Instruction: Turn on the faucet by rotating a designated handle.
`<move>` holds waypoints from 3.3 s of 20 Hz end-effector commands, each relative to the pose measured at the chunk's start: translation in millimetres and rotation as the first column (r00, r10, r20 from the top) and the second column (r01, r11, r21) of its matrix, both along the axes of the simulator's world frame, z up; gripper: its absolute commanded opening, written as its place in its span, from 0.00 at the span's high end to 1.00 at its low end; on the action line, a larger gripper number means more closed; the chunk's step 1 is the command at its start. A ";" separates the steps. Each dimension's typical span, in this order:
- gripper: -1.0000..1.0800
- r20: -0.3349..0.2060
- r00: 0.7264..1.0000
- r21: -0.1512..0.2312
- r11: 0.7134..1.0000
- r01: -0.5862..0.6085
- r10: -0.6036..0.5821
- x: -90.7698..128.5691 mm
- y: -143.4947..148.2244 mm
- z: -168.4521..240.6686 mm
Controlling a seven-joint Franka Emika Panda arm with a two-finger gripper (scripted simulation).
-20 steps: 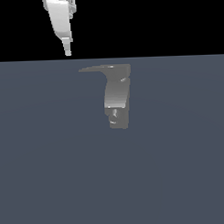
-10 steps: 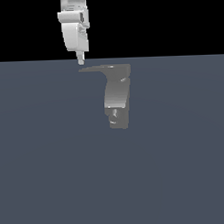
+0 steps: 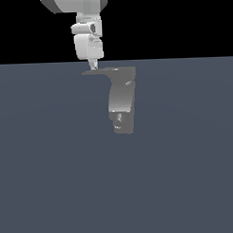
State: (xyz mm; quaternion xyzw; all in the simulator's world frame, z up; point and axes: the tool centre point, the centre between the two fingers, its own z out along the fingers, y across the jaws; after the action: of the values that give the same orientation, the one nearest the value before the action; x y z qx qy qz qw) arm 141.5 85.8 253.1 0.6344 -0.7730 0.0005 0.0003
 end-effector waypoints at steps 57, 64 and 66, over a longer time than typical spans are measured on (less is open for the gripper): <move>1.00 0.003 0.999 0.001 0.999 0.052 -0.052 -99.0 12.5 -4.6; 1.00 0.002 0.999 0.001 0.999 0.051 -0.051 -117.5 4.0 -4.6; 1.00 0.002 0.999 0.001 0.999 0.051 -0.051 -122.9 1.6 -4.7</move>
State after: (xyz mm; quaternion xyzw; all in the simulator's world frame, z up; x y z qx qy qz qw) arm 23.3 95.0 248.6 0.6177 -0.7864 0.0006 -0.0026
